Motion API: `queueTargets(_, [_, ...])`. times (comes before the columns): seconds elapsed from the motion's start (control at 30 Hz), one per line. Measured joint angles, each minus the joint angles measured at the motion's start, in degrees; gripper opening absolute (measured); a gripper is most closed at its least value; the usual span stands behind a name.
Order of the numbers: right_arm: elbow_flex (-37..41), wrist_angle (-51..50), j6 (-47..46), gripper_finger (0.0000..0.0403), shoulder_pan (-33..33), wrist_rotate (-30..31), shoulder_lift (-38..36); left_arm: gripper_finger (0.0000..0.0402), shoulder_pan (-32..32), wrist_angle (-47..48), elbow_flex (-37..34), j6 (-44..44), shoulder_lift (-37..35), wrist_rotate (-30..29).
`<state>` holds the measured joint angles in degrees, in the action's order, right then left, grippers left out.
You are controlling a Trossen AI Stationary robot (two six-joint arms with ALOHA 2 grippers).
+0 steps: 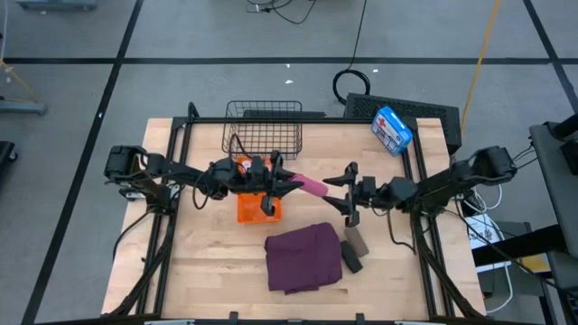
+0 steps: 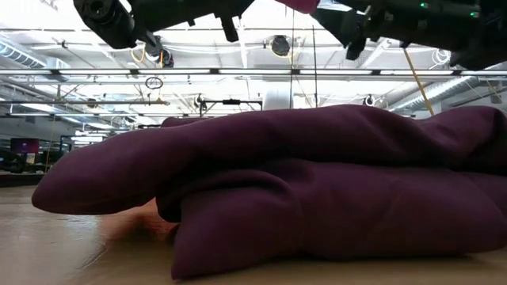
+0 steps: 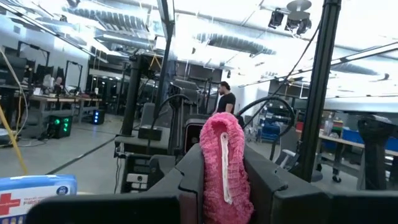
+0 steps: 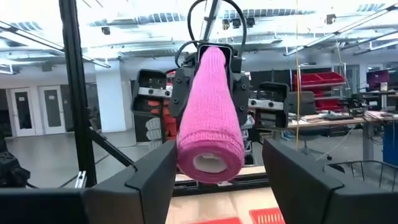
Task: Pick & place medical supplies in basket/bin
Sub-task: Put the pink bandage into the bottom orange bin
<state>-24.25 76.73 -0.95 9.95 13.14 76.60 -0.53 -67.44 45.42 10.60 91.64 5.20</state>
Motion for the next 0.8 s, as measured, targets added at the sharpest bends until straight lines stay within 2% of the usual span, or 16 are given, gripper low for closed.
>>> queueTargets(0.13, [-3.08, 1.51, 0.57, 0.0226, -1.03, -4.79, 2.81, 0.0066, -0.52, -0.27, 0.01, 0.07, 0.0, -2.43])
queueTargets(0.27, [-4.1, 1.06, 1.72, 0.0207, -1.0, -4.97, 3.49, 0.0066, -0.84, -0.42, 0.01, 1.09, 0.0, -3.55])
queueTargets(0.37, [-4.08, 1.09, 2.4, 0.0167, -0.93, -2.9, 3.49, 0.0065, -1.36, -0.48, 0.01, 1.35, 0.02, -5.32])
queueTargets(0.53, [-4.08, 0.39, 3.92, 0.0055, -0.87, -3.64, 3.45, 0.0065, -2.47, -0.55, 0.0, 0.87, 0.02, -8.08])
queueTargets(0.63, [-4.08, 0.11, 4.51, 0.0053, -0.94, -6.22, 3.4, 0.0065, -2.74, -0.18, -0.01, 2.67, -0.44, -8.73])
queueTargets(0.73, [-4.26, -2.9, 4.86, 0.0053, -0.98, -6.91, 2.13, 0.0073, -2.66, 7.64, 0.38, 5.82, -4.03, -9.13])
queueTargets(0.8, [-4.86, -8.91, 5.67, 0.0053, -1.48, -7.45, -0.06, 0.0107, -2.68, 18.54, 1.35, 6.05, -8.18, -9.13])
